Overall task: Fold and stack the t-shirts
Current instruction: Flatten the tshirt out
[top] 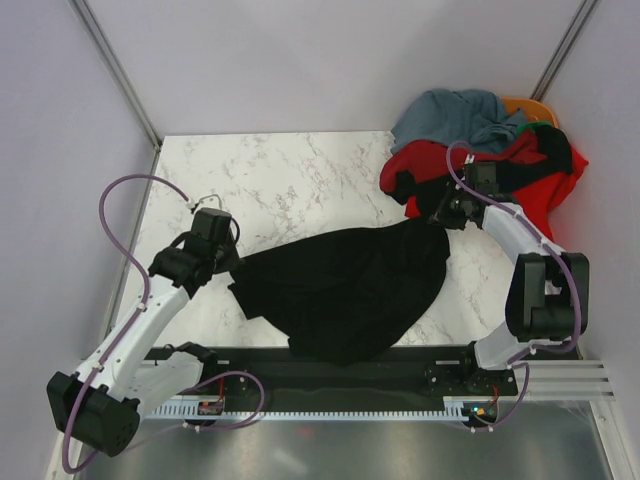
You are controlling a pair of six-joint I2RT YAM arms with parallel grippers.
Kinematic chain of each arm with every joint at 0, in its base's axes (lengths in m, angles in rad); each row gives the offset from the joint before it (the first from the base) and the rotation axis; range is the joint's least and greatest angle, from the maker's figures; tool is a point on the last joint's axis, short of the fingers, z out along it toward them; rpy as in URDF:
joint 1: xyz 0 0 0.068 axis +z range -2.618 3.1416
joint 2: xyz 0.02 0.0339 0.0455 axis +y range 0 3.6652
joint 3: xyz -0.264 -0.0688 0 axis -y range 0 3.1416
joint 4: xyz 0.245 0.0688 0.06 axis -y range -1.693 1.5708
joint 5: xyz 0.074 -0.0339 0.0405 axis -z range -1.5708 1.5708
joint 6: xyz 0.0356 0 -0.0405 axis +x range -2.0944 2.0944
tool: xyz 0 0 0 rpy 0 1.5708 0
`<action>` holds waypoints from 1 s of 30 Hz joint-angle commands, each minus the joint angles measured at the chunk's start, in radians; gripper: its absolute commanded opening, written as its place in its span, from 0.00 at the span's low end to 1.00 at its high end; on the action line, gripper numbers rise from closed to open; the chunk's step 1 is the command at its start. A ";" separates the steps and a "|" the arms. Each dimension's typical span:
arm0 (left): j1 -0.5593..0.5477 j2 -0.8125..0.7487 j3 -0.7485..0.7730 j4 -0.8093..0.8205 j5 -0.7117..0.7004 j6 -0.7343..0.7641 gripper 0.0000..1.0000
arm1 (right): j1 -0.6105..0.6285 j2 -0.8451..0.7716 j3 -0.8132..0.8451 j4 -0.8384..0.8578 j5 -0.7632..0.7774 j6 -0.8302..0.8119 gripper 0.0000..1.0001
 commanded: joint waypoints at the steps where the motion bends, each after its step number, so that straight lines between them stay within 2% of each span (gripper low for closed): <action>1: 0.010 -0.057 0.042 -0.005 0.000 0.012 0.02 | 0.004 -0.132 0.082 -0.073 -0.066 0.025 0.00; 10: 0.014 -0.094 0.365 -0.154 -0.046 0.026 0.02 | 0.003 -0.284 0.286 -0.261 -0.174 0.047 0.00; 16: 0.012 -0.102 0.615 -0.223 -0.088 0.017 0.02 | 0.003 -0.367 0.440 -0.307 -0.255 0.134 0.00; 21: 0.014 -0.149 0.803 -0.220 -0.078 0.069 0.02 | 0.003 -0.433 0.618 -0.328 -0.330 0.183 0.00; 26: 0.014 -0.237 0.945 -0.168 -0.063 0.184 0.03 | 0.003 -0.573 0.754 -0.318 -0.295 0.237 0.00; 30: 0.012 -0.292 1.033 -0.134 -0.023 0.233 0.03 | 0.003 -0.734 0.794 -0.285 -0.217 0.271 0.00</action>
